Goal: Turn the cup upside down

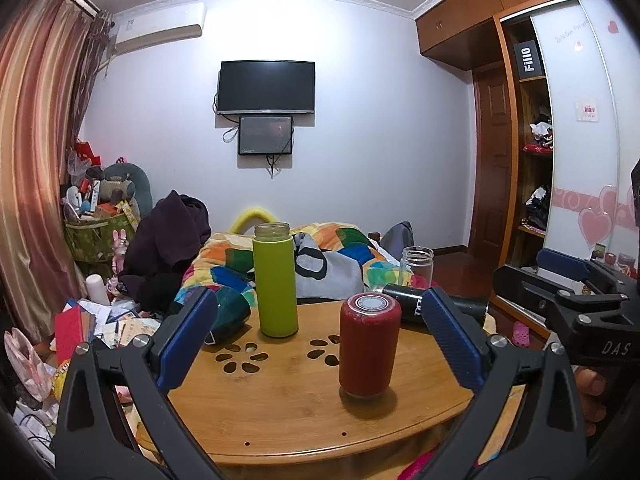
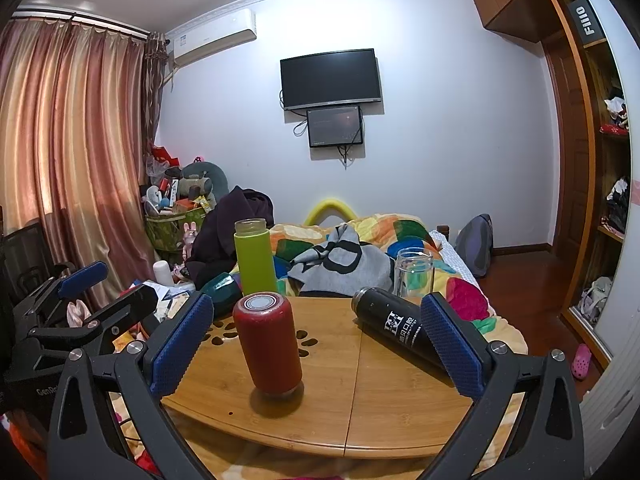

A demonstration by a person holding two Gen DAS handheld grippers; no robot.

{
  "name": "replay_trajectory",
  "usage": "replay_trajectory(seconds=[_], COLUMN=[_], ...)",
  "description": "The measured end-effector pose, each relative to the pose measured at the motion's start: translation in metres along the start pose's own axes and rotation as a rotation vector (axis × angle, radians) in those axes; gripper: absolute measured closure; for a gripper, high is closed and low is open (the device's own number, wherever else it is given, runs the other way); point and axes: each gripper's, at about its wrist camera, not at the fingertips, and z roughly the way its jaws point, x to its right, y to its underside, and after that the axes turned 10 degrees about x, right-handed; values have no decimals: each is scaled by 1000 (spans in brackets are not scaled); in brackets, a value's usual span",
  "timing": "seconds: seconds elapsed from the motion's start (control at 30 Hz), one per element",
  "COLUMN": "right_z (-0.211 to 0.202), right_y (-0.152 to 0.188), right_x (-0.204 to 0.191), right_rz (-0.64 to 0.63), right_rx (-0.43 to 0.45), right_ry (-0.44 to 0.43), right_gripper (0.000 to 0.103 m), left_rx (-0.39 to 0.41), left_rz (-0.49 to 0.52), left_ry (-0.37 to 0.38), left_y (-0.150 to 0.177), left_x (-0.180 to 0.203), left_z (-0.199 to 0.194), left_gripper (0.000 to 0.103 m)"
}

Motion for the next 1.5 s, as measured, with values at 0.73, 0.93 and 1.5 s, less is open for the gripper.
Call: replay_trajectory(seconds=[0.73, 0.93, 1.5], right_z=[0, 0, 0], right_y=[2, 1, 2], right_x=[-2, -2, 4], right_rz=[-15, -15, -5], right_rx=[3, 2, -2], right_ry=[-10, -8, 2], right_gripper=[0, 0, 0], left_rx=[5, 8, -23], left_rz=[-11, -14, -17], left_ry=[-18, -20, -4], left_y=[1, 0, 1], left_x=[-3, -3, -3], left_z=[1, 0, 4], left_gripper=[0, 0, 0])
